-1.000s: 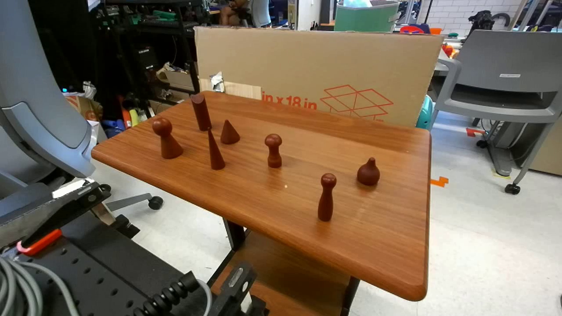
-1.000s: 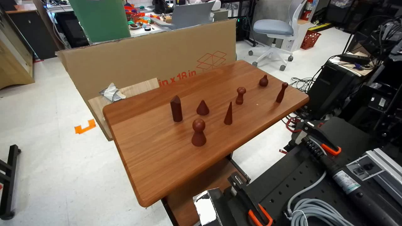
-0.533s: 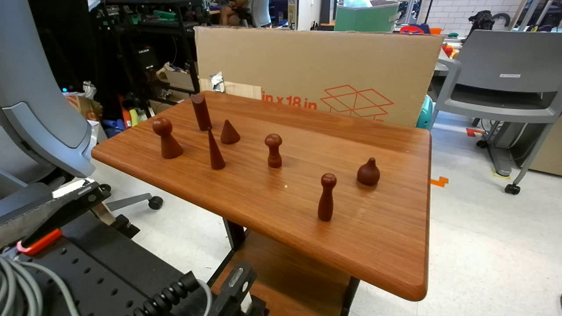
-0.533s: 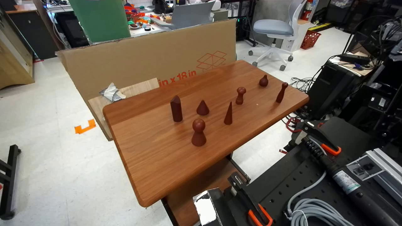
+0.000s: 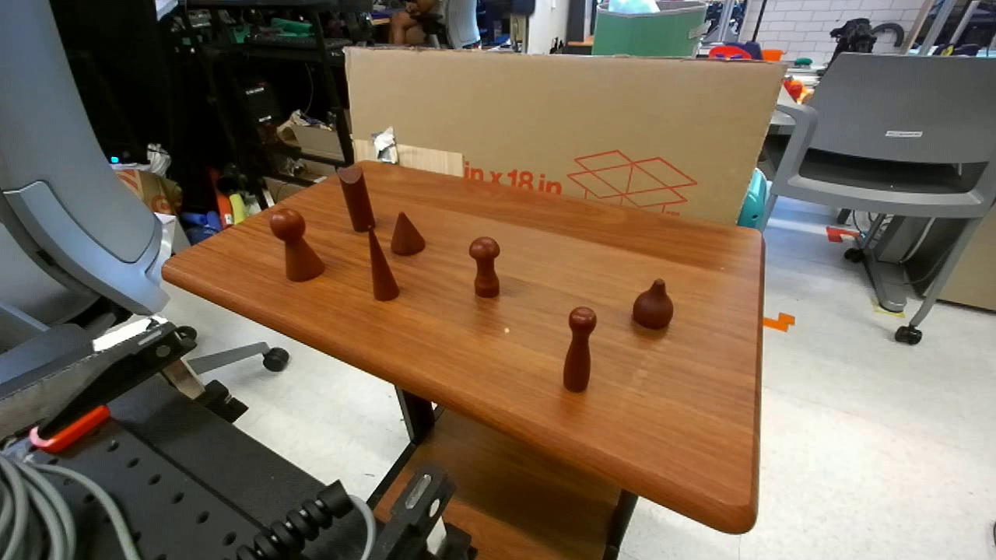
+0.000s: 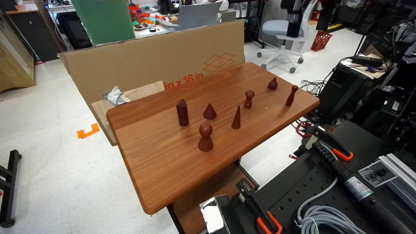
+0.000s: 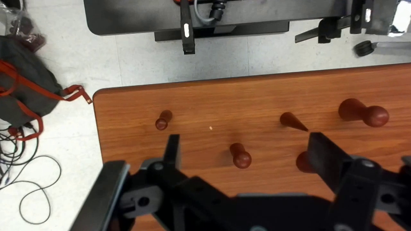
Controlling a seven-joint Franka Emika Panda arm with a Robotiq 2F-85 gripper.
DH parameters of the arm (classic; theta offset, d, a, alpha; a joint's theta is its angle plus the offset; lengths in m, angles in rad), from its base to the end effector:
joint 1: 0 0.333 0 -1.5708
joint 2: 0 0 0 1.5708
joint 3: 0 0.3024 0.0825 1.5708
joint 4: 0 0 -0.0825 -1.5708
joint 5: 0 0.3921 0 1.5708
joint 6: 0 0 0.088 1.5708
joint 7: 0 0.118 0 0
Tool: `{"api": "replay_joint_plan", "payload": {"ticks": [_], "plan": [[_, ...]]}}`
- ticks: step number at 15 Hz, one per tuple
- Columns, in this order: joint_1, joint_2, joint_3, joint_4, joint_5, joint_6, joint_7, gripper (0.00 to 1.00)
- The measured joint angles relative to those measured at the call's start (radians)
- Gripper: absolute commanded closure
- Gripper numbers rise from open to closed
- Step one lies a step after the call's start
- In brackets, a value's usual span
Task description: Move the pond backward
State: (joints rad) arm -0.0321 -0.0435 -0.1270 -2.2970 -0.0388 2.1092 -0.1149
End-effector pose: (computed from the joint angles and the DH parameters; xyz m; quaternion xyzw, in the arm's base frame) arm 0.4891 -0.0806 0.3258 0.9972 -0.0107 -0.0733 0.0032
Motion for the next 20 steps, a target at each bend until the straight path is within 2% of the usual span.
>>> {"api": "replay_joint_plan", "payload": {"ticks": [4,10,14,20], "plan": [[0.0,0.189,0.014,0.069,-0.014,0.094,0.002,0.0],[0.005,0.398,0.022,0.147,-0.114,0.281,0.055,0.0],[0.028,0.467,0.024,0.164,-0.176,0.326,0.092,0.0],[0.064,0.492,0.041,0.173,-0.179,0.326,0.093,0.0]]}}
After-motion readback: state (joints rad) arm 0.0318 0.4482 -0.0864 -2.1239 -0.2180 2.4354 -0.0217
